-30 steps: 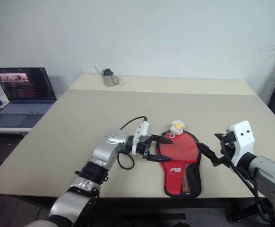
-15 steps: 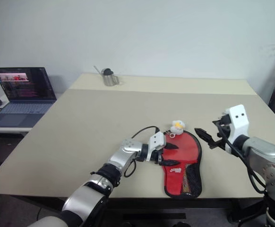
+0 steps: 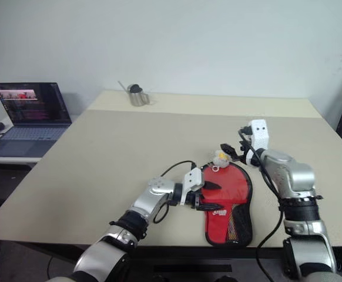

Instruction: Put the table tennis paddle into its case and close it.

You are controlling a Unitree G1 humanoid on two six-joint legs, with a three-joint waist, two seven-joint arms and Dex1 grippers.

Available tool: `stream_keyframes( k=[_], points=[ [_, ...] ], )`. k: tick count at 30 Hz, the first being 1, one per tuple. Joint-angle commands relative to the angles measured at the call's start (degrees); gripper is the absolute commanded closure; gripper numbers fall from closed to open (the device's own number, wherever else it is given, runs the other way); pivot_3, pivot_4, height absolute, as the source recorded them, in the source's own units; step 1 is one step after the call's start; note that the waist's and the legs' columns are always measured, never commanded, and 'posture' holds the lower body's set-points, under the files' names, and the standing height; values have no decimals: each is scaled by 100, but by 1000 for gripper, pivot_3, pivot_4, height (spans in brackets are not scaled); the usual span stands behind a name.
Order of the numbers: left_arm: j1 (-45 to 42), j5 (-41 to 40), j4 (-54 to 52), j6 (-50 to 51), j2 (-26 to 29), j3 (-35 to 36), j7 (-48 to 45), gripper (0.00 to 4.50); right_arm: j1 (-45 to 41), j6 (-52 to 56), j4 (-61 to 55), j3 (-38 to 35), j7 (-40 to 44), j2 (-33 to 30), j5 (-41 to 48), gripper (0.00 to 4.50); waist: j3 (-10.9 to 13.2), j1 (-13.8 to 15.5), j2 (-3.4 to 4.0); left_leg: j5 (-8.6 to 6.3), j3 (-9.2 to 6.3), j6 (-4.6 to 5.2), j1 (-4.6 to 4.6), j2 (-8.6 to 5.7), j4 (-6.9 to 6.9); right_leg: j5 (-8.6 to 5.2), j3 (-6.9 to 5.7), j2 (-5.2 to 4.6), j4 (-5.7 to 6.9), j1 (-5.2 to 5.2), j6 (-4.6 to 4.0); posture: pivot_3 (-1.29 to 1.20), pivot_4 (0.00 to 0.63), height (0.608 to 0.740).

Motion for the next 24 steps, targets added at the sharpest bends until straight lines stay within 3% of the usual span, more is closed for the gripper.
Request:
stream_keyframes(
  k=[1, 11, 24],
  points=[
    [52, -67, -247, 48, -5, -45, 12, 928, -328, -630, 677, 87, 150, 126, -339, 0, 0, -11, 1, 0, 0, 0, 1, 1, 0, 0, 1, 1, 1, -1, 0, 0, 150, 740],
    [108, -49, -349, 101, 22, -52, 81, 928, -895, -1283, 2096, 69, 276, 592, -718, 0, 5, -27, 9, 0, -1, 1, 1, 4, -2, 0, 1, 5, 4, -3, 0, 0, 150, 740],
    [-14, -31, -240, 68, -12, -42, 193, 928, -915, -1156, 2096, 181, 543, 753, -947, 0, 6, -26, 10, 0, -2, 0, 2, 4, -2, 0, 1, 5, 6, -3, 0, 0, 150, 740]
  ],
)
